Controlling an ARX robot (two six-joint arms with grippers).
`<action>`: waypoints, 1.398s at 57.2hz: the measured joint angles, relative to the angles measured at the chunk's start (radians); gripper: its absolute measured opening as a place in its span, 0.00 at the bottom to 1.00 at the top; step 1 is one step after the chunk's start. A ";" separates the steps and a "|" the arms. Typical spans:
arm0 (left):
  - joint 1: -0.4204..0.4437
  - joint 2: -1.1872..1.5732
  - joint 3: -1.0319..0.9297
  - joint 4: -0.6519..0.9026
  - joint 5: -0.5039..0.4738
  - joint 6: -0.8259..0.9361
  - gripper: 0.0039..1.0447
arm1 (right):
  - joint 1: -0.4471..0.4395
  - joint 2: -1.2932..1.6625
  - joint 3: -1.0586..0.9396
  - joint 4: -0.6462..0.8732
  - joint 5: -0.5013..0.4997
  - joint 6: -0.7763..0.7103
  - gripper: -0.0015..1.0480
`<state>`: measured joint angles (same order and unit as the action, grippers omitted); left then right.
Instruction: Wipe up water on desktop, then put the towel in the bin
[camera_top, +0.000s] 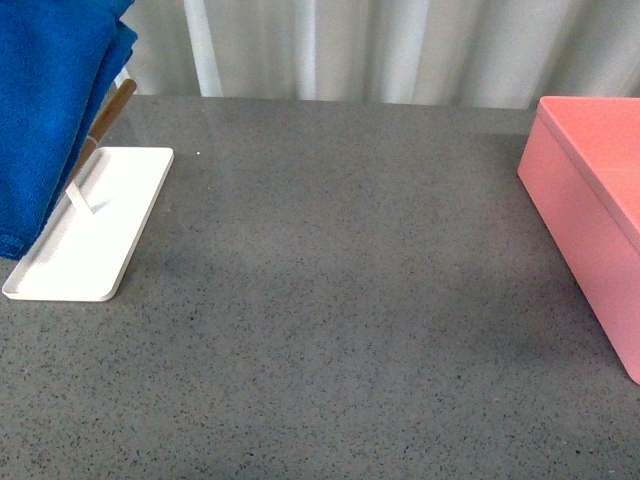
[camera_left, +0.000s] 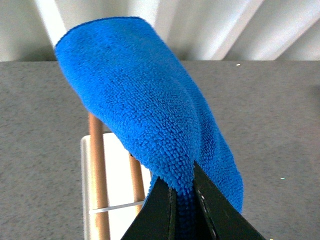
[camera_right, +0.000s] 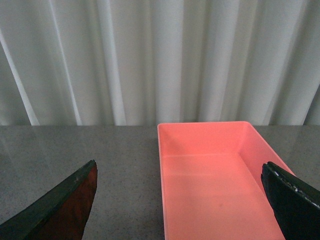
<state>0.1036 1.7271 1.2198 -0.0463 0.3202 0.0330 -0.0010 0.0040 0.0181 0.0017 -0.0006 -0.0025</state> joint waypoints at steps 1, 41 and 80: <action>-0.003 -0.010 -0.007 0.004 0.023 -0.009 0.04 | 0.000 0.000 0.000 0.000 0.000 0.000 0.93; -0.336 -0.105 -0.105 0.290 0.317 -0.350 0.04 | 0.000 0.000 0.000 0.000 0.000 0.000 0.93; -0.352 -0.112 -0.124 0.289 0.288 -0.322 0.04 | 0.006 0.998 0.389 0.396 -0.382 0.259 0.93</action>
<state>-0.2489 1.6154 1.0958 0.2424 0.6083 -0.2890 0.0051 1.0016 0.4068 0.3977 -0.3824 0.2569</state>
